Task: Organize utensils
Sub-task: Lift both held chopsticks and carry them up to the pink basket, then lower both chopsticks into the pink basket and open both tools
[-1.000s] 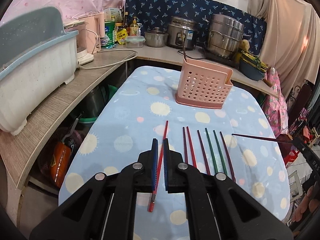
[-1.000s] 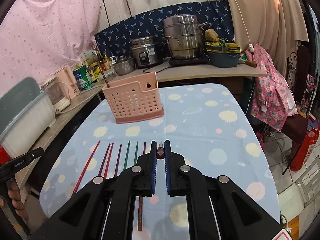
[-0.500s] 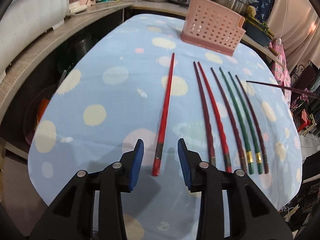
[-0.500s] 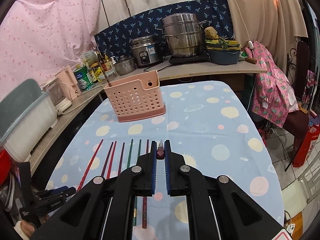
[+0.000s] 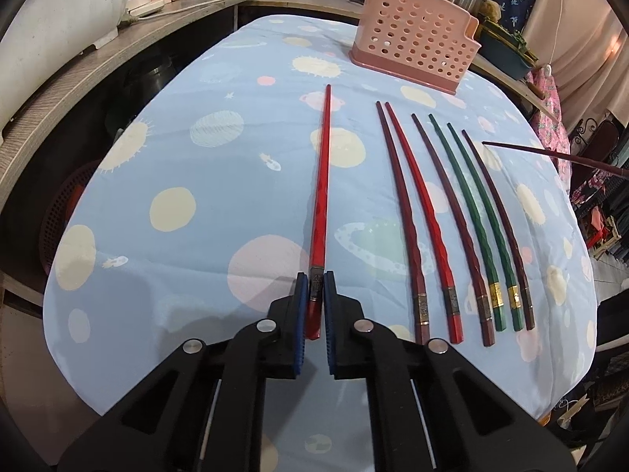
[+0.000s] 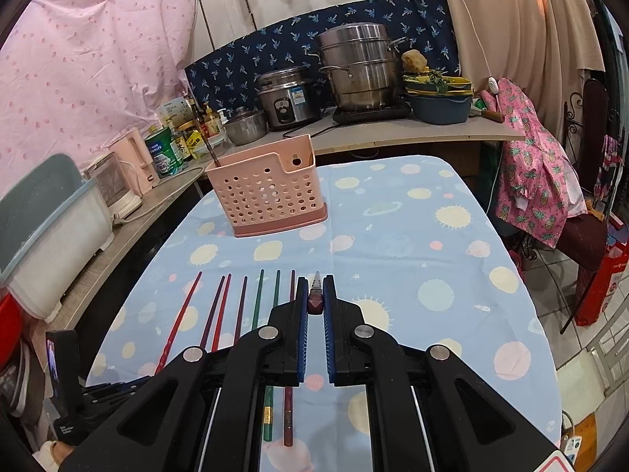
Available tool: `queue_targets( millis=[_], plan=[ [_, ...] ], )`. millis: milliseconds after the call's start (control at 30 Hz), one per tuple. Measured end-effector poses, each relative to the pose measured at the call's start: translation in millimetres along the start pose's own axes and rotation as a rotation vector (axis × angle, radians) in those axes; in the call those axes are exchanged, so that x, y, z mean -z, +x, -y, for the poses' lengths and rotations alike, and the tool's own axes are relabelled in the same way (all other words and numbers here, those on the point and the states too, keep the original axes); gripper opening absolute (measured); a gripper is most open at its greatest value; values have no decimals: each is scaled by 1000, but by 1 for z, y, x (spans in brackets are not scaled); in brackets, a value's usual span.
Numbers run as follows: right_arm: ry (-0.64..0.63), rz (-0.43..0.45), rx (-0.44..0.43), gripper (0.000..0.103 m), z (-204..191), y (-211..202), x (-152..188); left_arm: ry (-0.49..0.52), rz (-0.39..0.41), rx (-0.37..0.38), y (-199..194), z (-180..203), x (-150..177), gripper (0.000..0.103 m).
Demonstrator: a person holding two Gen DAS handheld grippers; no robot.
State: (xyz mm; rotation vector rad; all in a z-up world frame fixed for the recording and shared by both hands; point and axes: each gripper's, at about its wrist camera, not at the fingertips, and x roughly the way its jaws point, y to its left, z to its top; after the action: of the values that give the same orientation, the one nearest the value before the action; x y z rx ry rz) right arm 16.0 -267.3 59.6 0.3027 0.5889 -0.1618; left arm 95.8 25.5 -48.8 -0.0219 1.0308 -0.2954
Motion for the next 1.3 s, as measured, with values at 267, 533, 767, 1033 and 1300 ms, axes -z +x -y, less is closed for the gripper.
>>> queue_targets(
  millis=[267, 533, 767, 1033, 1300],
  plan=[
    [-14, 23, -2, 7, -3, 1, -15, -7, 117, 16, -50, 3, -38, 7],
    [-14, 66, -28, 7, -3, 7, -55, 15, 253, 26, -99, 16, -106, 7],
    [-1, 87, -53, 7, -3, 24, -97, 32, 354, 15, -121, 35, -174, 7],
    [41, 153, -134, 7, -7, 29, -155, 3, 428, 52, -141, 51, -237, 7],
    [51, 290, -203, 7, -29, 36, -229, -34, 574, 85, -169, 70, -307, 7]
  ],
)
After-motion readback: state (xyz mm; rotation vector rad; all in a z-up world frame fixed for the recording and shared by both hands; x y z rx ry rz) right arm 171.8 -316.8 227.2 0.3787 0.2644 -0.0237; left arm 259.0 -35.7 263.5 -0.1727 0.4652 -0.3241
